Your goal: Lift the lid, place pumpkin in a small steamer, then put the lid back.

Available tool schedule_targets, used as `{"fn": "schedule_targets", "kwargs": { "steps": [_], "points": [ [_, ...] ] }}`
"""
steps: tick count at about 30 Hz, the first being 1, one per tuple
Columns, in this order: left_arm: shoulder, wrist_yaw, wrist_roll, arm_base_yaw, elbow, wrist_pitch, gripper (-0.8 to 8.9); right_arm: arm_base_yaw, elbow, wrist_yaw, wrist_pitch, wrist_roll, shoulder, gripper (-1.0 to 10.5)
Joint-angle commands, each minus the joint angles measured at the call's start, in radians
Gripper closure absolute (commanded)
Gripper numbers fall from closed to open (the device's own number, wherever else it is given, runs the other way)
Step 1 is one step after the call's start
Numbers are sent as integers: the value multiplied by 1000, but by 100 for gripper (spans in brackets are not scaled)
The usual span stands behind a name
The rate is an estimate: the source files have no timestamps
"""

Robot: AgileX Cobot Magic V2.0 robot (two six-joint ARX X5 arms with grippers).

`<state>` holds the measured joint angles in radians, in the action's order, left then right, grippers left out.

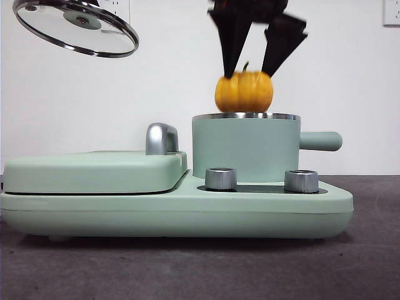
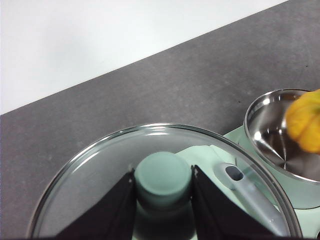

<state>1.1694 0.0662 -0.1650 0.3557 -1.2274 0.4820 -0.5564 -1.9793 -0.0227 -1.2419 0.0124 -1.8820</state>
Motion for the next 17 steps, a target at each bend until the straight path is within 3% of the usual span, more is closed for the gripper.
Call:
{"fn": "schedule_targets", "kwargs": {
  "steps": [1, 17],
  "points": [
    [-8, 1, -2, 5, -19, -33, 803, -3, -32, 2, 17, 18, -48, 622],
    [-8, 1, -7, 4, -19, -43, 803, 3, -32, 24, 36, 45, -200, 622]
  ]
}}
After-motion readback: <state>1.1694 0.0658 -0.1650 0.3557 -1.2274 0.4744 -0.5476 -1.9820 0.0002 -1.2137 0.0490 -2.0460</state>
